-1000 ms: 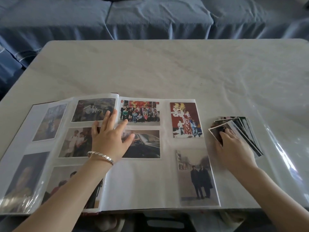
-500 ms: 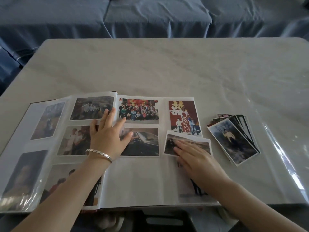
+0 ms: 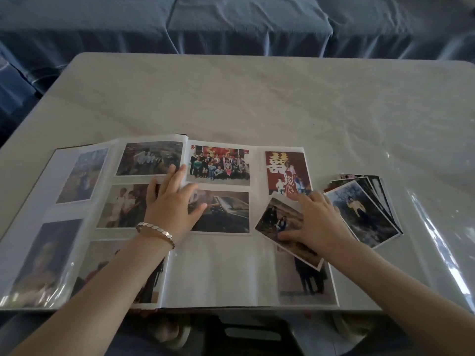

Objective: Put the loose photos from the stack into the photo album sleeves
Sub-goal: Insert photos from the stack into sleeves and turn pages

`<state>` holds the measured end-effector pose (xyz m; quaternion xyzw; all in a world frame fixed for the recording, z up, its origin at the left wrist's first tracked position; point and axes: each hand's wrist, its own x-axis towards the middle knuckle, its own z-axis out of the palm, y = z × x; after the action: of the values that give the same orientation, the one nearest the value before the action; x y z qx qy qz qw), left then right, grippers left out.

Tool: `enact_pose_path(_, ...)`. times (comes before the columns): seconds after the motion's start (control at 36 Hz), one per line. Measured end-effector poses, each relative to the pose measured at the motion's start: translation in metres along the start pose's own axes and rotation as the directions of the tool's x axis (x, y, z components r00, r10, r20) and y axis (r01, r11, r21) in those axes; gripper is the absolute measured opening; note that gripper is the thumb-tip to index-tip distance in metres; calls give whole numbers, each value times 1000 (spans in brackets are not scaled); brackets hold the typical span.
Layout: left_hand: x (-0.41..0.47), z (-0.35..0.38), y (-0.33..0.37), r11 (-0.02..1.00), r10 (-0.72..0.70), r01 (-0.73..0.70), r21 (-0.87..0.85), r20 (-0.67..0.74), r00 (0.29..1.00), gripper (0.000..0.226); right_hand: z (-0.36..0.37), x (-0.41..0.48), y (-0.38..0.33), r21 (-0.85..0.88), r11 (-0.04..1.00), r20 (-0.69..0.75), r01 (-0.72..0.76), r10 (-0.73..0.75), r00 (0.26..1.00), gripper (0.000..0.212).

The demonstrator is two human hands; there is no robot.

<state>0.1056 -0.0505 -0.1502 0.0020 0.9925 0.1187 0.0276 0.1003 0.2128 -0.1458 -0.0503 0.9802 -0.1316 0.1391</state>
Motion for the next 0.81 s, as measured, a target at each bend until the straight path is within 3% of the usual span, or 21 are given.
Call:
enact_pose_path(0.08, -14, 2, -3, 1000, 30, -30, 3, 24, 999, 46, -5, -6, 1, 131, 989, -134, 66, -48, 990, 32)
enact_pose_path(0.17, -26, 4, -8, 997, 52, -56, 54, 69, 996, 53, -14, -11, 2, 313, 948, -54, 57, -42, 998, 15)
enact_pose_path(0.25, -31, 3, -10, 992, 70, -79, 99, 88, 994, 54, -21, -14, 6, 346, 936, -5, 64, -66, 998, 11)
enact_pose_path(0.36, -31, 2, -8, 992, 63, -71, 102, 79, 995, 52, -32, -18, 8, 271, 958, -87, 94, -73, 994, 13)
enact_pose_path(0.5, -32, 2, -7, 994, 66, -71, 82, 61, 996, 57, -37, -19, 12, 167, 980, -66, 112, -102, 993, 20)
enact_pose_path(0.61, -33, 3, -7, 994, 75, -78, 80, 46, 996, 51, -31, -19, 12, 132, 976, -60, 173, -166, 984, 11)
enact_pose_path(0.81, -33, 3, -8, 994, 84, -86, 61, 36, 996, 51, -21, -20, 8, 127, 977, 50, 173, -181, 982, 18)
